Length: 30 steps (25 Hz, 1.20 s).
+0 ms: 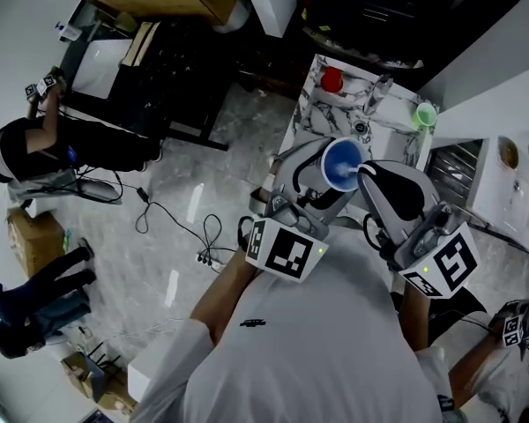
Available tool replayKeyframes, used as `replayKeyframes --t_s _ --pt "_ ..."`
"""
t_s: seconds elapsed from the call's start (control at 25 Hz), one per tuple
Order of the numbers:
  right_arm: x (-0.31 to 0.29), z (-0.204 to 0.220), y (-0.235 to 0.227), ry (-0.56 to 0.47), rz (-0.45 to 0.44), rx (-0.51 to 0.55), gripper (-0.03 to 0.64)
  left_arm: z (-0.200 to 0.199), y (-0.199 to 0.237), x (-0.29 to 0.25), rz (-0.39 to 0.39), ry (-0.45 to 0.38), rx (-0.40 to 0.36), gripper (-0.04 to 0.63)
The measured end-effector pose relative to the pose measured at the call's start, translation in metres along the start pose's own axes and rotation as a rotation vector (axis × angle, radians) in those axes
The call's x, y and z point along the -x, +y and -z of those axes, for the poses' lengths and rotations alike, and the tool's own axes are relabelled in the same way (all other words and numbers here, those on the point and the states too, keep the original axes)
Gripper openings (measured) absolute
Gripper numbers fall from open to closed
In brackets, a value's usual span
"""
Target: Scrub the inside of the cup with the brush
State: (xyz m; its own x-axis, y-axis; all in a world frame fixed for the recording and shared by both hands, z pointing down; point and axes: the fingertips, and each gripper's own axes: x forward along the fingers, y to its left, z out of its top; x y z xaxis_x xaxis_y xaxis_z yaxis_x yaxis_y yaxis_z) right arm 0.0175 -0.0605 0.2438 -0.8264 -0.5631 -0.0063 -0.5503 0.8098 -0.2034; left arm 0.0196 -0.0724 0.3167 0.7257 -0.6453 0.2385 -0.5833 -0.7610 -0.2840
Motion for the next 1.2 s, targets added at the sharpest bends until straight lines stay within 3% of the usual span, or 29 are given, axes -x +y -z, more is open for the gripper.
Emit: replayKeyframes --t_s 0.2,0.48,0.84,1.2 --pt "-0.013 -0.001 0.023 -0.007 -0.06 0.094 0.02 0.0 -0.004 -0.002 0.014 0.009 -0.007 0.282" --pt "-0.013 -0.018 0.001 -0.064 0.013 0.131 0.023 -0.004 -0.005 -0.002 0.014 0.011 -0.014 0.282" --pt "0.011 -0.014 -0.02 -0.049 0.108 0.046 0.023 -0.003 -0.001 -0.004 0.008 0.006 0.0 0.282" --pt "0.018 -0.007 0.003 -0.034 0.055 -0.009 0.023 -0.004 -0.013 -0.007 0.032 0.007 -0.014 0.282"
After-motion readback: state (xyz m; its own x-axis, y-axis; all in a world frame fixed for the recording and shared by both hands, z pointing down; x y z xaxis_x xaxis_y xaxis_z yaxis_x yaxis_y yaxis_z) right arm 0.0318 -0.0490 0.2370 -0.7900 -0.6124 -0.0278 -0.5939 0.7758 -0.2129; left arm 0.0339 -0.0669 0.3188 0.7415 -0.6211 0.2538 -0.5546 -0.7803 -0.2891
